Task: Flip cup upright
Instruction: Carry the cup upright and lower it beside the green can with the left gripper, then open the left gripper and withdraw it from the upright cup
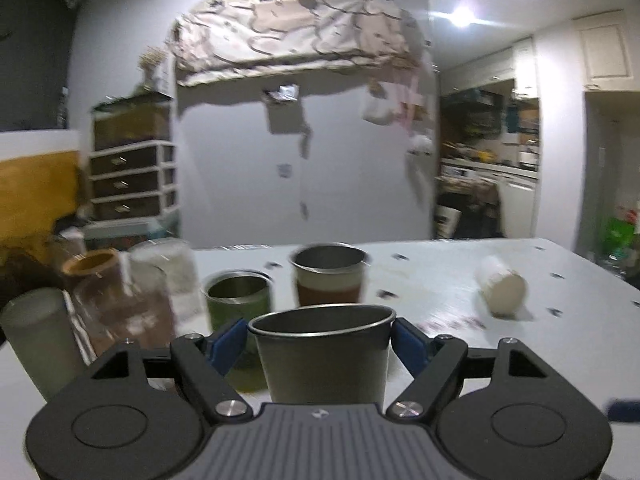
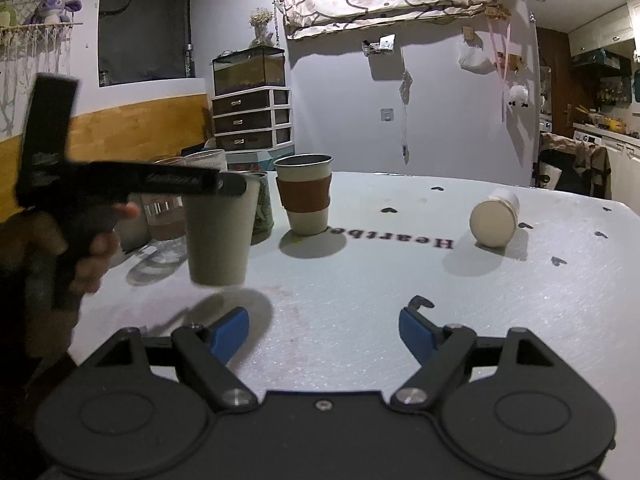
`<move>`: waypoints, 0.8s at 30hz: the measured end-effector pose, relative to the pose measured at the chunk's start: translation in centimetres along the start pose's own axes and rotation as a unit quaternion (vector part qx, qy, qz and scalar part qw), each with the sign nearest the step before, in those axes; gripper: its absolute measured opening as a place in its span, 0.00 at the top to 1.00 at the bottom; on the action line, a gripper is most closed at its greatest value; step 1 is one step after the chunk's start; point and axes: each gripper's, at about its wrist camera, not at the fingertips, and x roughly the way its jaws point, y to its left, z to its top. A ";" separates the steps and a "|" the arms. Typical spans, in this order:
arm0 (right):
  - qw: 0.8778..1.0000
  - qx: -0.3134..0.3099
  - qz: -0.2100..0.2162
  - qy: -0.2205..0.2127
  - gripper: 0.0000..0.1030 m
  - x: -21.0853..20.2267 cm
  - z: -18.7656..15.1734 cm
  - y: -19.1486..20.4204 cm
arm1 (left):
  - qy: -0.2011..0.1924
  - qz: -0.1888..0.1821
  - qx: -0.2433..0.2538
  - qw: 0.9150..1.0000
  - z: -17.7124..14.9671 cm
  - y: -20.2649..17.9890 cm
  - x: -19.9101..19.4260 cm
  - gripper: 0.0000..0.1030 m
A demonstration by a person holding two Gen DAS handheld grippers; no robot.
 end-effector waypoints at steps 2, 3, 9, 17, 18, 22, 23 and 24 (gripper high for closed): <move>1.000 0.001 0.002 0.002 0.20 0.1 -0.1 0.1 | -0.008 0.018 0.001 1.000 0.4 0.6 0.8 0.26; 1.000 0.002 0.003 0.002 0.20 0.2 -0.1 0.2 | -0.013 0.026 0.004 1.000 0.5 0.7 1.1 0.31; 1.000 0.001 0.009 0.003 0.20 0.4 -0.3 0.5 | -0.025 0.051 0.009 0.998 1.0 1.5 2.3 0.32; 1.000 0.004 0.010 0.003 0.20 0.2 -0.4 0.7 | 0.005 0.034 -0.006 0.999 -0.2 1.8 3.3 0.27; 1.000 0.005 0.011 0.003 0.20 0.3 -0.4 0.7 | 0.008 0.031 -0.007 0.999 -0.4 1.8 3.4 0.20; 1.000 0.007 0.012 0.003 0.20 0.3 -0.5 0.7 | 0.019 0.006 -0.014 1.000 -1.0 1.1 4.3 0.08; 1.000 0.007 0.012 0.003 0.20 0.3 -0.5 0.7 | 0.022 0.000 -0.017 1.000 -1.0 0.7 4.6 0.08; 1.000 0.009 0.013 0.004 0.20 0.4 -0.5 0.7 | 0.025 -0.005 -0.016 1.000 -1.1 0.3 4.9 0.08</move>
